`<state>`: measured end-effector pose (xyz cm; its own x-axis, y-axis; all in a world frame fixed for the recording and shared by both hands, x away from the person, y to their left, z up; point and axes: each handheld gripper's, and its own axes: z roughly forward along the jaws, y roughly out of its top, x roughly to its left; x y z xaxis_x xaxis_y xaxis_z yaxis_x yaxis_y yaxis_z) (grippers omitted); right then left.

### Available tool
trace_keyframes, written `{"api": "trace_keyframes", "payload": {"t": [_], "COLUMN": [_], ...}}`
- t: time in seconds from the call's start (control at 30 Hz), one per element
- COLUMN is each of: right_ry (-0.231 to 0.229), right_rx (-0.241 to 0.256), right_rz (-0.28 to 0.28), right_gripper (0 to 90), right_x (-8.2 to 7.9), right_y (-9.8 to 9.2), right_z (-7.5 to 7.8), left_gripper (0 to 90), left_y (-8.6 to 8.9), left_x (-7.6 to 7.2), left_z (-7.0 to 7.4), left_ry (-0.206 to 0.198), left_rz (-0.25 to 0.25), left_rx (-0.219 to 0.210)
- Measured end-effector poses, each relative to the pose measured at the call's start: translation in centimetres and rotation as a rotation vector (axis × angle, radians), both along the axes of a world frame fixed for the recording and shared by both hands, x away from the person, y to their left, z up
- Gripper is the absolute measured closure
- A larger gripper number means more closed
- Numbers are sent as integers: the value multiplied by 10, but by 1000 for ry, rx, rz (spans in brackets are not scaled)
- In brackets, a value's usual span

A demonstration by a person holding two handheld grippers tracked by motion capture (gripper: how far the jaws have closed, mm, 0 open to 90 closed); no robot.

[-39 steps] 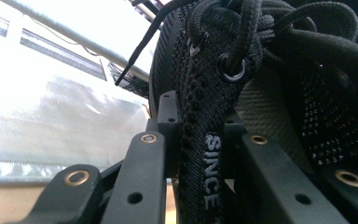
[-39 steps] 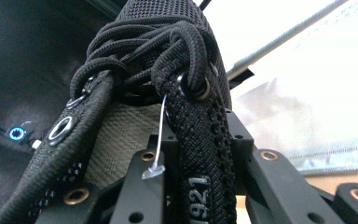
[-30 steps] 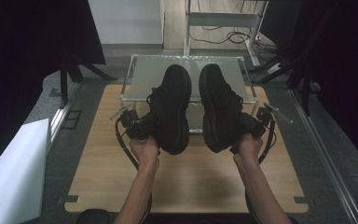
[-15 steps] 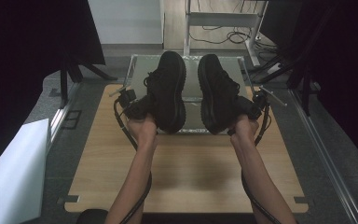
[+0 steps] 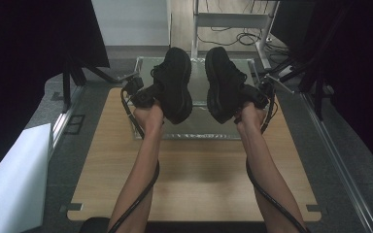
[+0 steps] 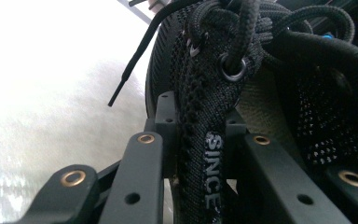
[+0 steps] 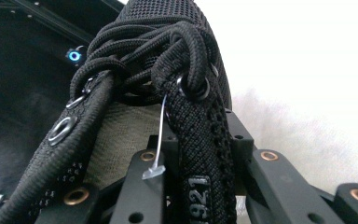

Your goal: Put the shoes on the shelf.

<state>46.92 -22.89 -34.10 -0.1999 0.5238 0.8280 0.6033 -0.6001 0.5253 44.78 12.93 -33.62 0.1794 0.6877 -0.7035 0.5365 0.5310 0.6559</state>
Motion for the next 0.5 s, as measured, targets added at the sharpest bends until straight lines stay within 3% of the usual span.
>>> {"api": "trace_keyframes", "payload": {"t": [0.13, 0.33, 0.5], "right_ry": [19, 33, 44], "right_rx": [-34, -99, -119], "right_rz": [-22, -50, -60], "right_gripper": [747, 740, 707], "right_x": [9, 16, 21], "right_y": [1, 1, 2], "right_z": [1, 7, 10], "left_gripper": [752, 734, 691], "left_y": [-1, -3, -7], "left_x": [9, 17, 23], "left_z": [4, 14, 16], "left_ry": [14, 31, 43], "left_rz": [-3, 7, -8], "left_rx": [16, 103, 113]}}
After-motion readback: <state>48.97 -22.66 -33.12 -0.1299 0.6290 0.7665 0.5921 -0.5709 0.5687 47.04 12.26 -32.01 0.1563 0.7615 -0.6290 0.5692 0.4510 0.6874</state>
